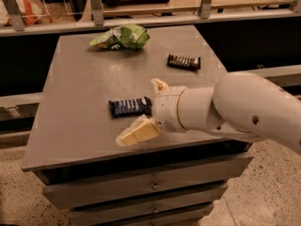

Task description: Move rxbar blueberry near rxbar chocolate

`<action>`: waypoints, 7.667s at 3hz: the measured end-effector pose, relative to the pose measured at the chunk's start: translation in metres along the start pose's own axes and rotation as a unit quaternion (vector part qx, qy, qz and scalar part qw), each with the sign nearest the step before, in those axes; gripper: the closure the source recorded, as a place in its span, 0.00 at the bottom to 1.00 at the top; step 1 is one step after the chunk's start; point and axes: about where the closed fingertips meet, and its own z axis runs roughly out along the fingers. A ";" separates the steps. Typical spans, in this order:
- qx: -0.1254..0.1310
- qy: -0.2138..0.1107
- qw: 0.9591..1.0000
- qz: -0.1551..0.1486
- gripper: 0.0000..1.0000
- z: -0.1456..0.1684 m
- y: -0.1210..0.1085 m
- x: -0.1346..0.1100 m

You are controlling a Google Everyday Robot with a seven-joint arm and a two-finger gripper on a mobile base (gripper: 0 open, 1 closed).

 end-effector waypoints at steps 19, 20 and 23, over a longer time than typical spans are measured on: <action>0.408 0.082 0.908 0.046 1.00 -0.240 -0.109 0.075; 0.394 0.067 0.915 0.059 1.00 -0.227 -0.136 0.088; 0.386 0.049 0.918 0.082 1.00 -0.200 -0.164 0.101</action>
Offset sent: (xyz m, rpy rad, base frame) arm 0.0407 0.0042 -0.0369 0.0654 0.0016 -0.1182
